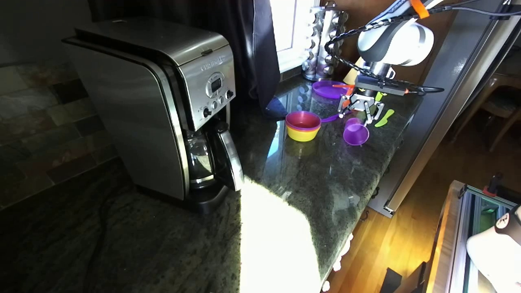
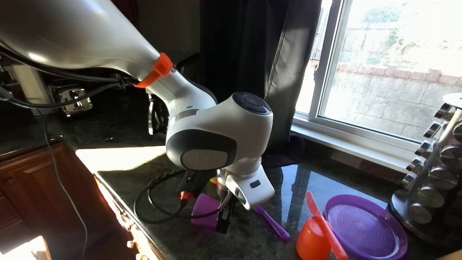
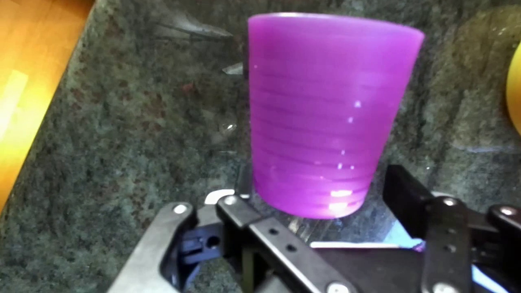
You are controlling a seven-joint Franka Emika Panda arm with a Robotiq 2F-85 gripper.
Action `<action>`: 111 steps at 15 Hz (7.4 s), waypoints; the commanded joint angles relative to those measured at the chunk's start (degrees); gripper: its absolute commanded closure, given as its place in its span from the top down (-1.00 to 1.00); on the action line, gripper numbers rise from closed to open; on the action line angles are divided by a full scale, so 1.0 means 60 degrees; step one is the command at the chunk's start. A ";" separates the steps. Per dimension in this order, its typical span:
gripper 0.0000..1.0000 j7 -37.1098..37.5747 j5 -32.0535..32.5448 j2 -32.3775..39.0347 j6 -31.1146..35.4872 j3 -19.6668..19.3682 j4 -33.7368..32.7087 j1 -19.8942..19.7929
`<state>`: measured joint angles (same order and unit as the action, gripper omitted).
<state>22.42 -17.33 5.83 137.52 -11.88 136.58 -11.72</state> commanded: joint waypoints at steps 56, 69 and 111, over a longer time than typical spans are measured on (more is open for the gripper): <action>-0.20 -0.7799 -1.3176 -0.2774 1.3952 1.8686 0.3046 -1.3565; -0.20 -0.6741 -1.3924 -0.6393 1.0935 2.2897 0.0588 -1.8020; 1.00 -1.5679 -1.7265 0.0058 1.1517 2.3316 0.1440 -2.0547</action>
<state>-60.40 -113.06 -2.06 205.78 126.46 143.04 -133.13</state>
